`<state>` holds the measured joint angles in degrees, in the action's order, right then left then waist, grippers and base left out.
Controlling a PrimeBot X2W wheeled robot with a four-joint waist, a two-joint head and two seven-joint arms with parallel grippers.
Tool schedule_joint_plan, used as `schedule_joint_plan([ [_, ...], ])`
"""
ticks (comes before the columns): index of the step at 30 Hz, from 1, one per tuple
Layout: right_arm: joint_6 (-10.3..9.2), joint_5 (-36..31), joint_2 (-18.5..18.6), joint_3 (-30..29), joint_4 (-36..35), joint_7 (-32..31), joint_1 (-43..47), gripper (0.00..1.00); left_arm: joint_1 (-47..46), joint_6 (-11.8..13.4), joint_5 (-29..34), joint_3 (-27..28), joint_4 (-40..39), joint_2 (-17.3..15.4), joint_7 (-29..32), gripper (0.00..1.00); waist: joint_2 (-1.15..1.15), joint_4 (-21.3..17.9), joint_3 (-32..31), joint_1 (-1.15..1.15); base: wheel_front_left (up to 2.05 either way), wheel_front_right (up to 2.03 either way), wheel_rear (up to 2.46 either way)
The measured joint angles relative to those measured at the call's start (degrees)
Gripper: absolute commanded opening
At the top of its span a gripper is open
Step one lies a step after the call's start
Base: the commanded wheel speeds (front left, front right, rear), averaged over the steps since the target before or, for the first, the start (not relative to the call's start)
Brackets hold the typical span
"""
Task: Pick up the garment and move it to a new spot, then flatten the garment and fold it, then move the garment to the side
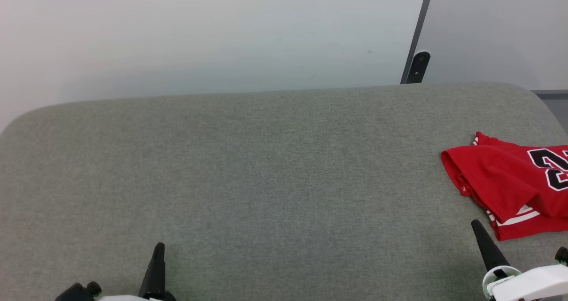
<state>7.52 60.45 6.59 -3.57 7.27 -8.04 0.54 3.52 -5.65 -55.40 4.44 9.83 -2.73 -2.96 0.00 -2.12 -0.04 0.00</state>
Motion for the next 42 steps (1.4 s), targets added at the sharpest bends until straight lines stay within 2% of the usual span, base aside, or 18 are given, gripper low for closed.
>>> schedule_joint_plan([
  [42, -0.01, 20.4, -2.3, -1.9, 4.4, 1.0, -4.2, 0.0, -6.0, -1.1, -23.5, 1.4, 2.7, 0.0, 6.1, 0.0, 0.0, 1.2, 0.1, 0.0, 0.0, 0.0, 0.0],
])
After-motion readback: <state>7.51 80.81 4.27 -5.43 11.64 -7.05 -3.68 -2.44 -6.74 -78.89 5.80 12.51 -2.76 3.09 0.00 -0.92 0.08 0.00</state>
